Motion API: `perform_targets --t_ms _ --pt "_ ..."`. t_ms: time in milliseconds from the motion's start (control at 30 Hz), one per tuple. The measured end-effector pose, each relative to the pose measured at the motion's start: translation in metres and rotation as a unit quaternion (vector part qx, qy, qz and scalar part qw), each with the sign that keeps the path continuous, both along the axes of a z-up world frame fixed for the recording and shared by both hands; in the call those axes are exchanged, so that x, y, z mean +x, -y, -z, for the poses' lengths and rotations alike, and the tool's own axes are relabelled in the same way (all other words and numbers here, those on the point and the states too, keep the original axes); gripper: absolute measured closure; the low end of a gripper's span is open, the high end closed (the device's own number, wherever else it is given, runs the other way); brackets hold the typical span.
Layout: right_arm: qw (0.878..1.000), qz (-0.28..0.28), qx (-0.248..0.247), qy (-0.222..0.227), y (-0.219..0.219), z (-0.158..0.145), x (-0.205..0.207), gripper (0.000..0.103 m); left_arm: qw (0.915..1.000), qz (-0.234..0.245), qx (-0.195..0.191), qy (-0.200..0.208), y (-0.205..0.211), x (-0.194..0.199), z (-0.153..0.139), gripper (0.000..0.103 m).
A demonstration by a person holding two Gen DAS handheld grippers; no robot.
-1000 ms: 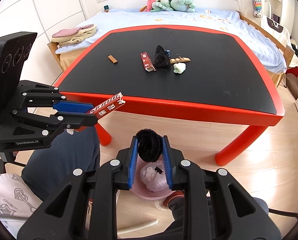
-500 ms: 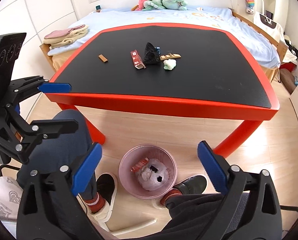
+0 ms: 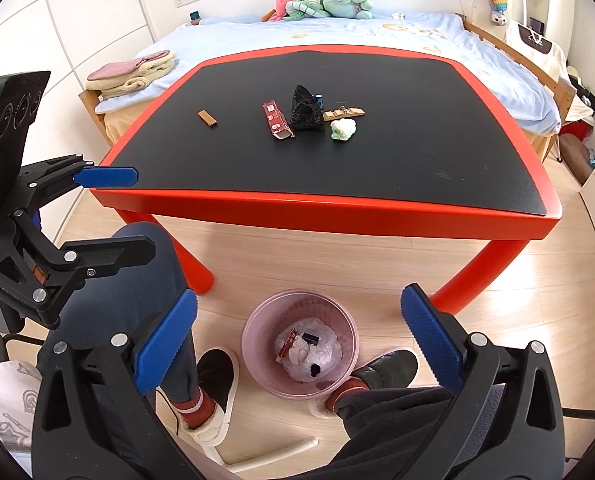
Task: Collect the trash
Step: 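Grasp the wooden stick with the left gripper while the right grasps green paper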
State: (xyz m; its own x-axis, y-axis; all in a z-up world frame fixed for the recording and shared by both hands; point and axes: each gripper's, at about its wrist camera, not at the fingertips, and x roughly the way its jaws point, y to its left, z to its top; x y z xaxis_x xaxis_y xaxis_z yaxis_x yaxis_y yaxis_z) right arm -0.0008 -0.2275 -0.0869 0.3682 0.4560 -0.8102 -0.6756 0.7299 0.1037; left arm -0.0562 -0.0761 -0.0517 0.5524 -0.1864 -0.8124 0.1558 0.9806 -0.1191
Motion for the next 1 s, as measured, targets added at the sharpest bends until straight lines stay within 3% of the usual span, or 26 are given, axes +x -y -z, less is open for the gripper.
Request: perform_targets --t_ms 433,1000 --pt "1.0 0.003 0.0 -0.005 -0.008 -0.004 0.012 0.003 0.9998 -0.02 0.001 0.003 -0.018 0.004 -0.003 0.008" --pt "1.0 -0.002 -0.004 0.023 -0.048 -0.038 0.074 0.003 0.9962 -0.081 0.022 0.024 -0.095 0.044 -0.023 0.008"
